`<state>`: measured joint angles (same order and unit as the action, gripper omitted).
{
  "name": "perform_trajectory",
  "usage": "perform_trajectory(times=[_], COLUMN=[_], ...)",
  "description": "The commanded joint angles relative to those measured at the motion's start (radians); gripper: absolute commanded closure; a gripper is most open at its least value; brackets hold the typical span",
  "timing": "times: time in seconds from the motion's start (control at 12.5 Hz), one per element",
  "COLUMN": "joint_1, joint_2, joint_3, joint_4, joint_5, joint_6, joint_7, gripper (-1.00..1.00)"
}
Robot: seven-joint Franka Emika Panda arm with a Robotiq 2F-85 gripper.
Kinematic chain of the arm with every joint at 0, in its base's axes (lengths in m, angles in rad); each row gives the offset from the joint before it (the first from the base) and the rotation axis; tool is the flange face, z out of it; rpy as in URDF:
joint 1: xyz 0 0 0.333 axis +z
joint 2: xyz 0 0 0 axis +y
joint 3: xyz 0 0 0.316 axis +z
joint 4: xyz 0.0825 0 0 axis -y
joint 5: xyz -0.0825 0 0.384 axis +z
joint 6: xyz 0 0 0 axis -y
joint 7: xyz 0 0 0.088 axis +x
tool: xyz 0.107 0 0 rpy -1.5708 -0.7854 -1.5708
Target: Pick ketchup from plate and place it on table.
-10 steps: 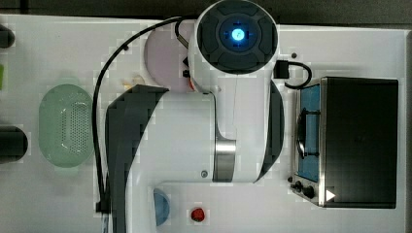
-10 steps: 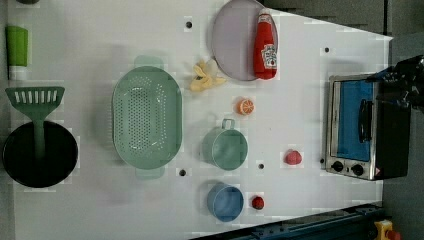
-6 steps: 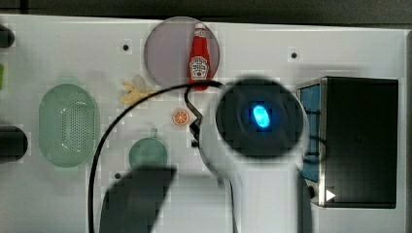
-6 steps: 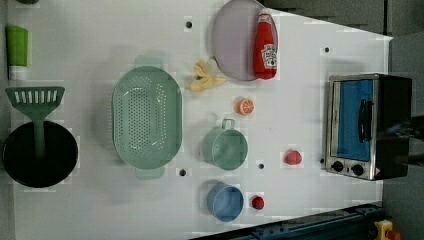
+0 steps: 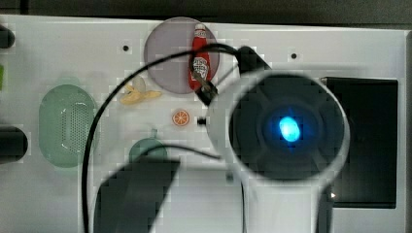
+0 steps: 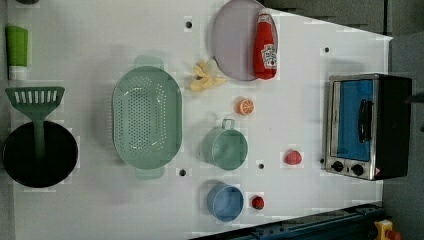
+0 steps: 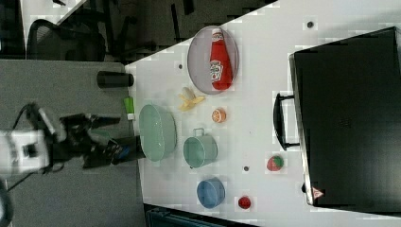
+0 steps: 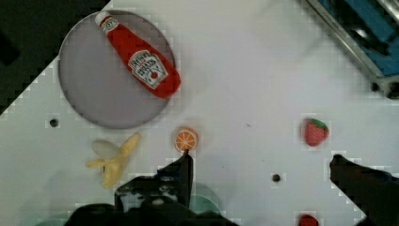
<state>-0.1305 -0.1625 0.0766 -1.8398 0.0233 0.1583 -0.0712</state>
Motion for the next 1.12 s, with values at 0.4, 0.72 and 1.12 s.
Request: perform_trajectory(times=[0.4,0.72,1.12], joint_1=[0.021,0.021,0.025], joint_2=[0.341,0.495,0.673], joint_3=[0.065,0.064,0.065], joint_4=[-0.03,0.008,0.099], joint_5=[0.007,0.006,-0.008], joint_6=[0.234,0.386,0.455], joint_7=[-0.225,-0.462,-0.564], gripper=[-1.0,-1.0,-1.0])
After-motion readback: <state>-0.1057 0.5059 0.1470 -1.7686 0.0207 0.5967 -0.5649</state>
